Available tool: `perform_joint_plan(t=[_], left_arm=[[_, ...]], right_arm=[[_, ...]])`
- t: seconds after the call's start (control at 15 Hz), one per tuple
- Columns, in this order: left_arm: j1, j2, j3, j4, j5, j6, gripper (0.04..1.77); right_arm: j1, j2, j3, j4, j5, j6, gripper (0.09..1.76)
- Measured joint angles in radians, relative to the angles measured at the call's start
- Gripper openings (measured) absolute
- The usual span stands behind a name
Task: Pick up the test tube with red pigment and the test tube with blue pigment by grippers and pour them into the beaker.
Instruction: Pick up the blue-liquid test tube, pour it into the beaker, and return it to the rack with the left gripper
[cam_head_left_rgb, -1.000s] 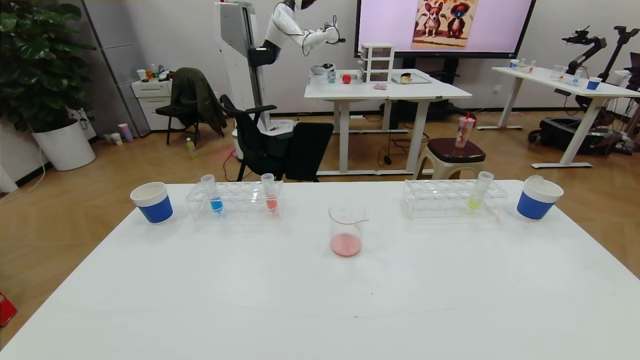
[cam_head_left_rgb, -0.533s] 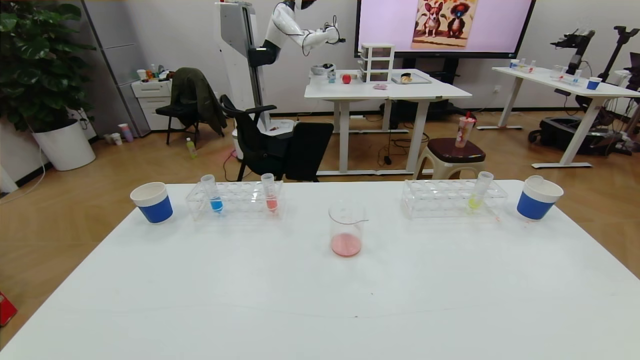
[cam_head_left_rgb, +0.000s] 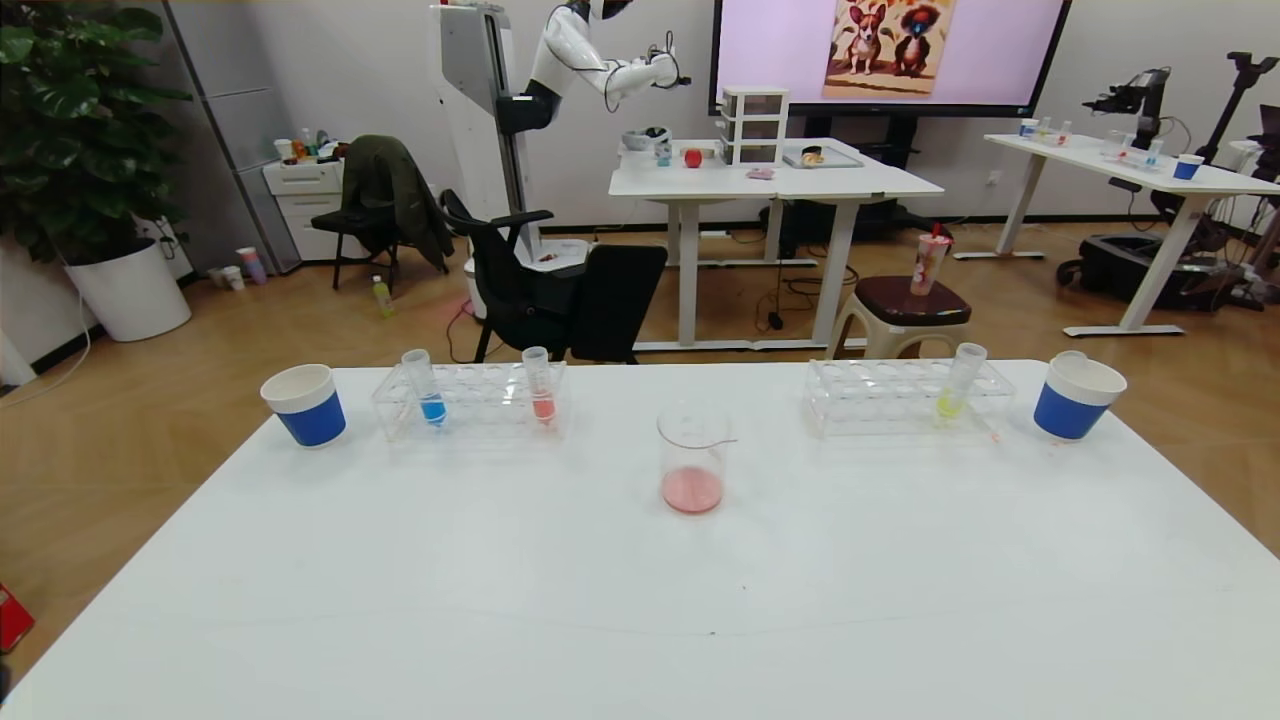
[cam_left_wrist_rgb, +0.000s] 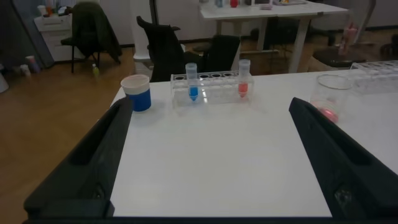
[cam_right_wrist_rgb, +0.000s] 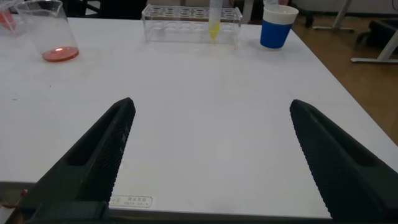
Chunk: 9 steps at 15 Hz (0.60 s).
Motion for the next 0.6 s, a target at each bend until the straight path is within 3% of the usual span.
perform_joint_plan(t=[0.27,0.6], left_arm=[[-0.001,0.337,-0.066,-0.234,-0.002,0.0,1.75],[0.004,0.785,-0.081,-0.625,-0.001,-0.008,1.75]], right_arm=[[0.0,0.0,0.0,0.0,0.0,0.0,1.74],[0.0,0.0,0.0,0.0,0.0,0.0,1.74]])
